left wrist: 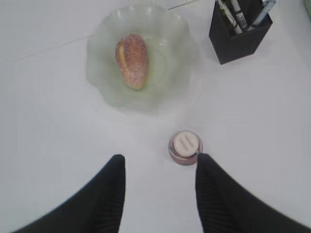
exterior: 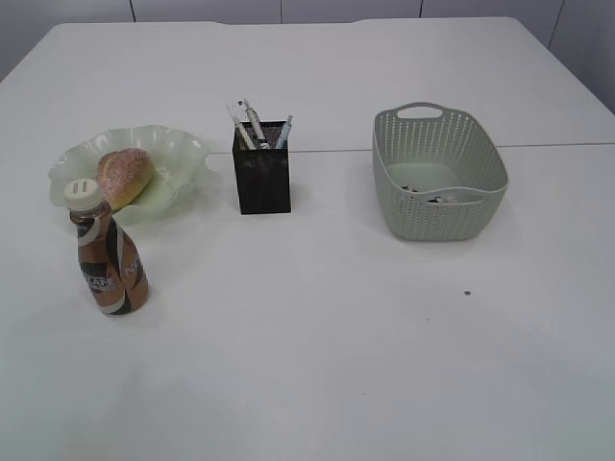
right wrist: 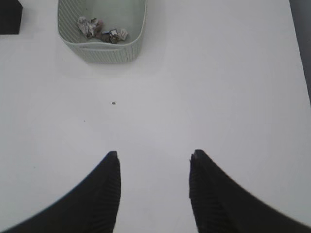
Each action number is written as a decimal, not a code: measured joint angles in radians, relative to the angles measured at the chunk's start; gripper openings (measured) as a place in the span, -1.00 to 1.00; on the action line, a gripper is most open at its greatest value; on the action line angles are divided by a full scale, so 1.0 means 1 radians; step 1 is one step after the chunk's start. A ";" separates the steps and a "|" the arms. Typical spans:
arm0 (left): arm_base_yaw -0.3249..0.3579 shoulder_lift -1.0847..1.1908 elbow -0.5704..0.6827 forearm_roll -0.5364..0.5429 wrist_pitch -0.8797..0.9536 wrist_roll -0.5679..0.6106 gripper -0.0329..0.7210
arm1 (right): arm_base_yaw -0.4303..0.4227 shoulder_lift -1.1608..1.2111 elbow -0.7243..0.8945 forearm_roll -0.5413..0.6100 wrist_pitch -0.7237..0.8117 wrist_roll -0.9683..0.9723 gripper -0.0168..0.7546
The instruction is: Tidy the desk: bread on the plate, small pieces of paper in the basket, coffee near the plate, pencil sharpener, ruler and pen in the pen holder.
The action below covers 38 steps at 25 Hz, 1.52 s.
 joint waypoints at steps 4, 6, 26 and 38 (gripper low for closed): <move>0.000 -0.095 0.005 0.016 0.006 -0.015 0.02 | 0.000 -0.076 0.000 0.006 0.005 0.007 -0.06; 0.000 -0.152 0.026 0.027 0.008 -0.029 0.01 | 0.000 -0.115 0.000 0.008 0.007 0.009 -0.06; 0.000 -0.980 0.766 0.079 -0.017 -0.077 0.00 | 0.000 -0.486 0.005 0.114 0.020 0.014 -0.06; 0.000 -1.349 1.011 0.072 -0.035 -0.083 0.00 | 0.000 -0.759 0.379 0.114 0.022 0.014 -0.06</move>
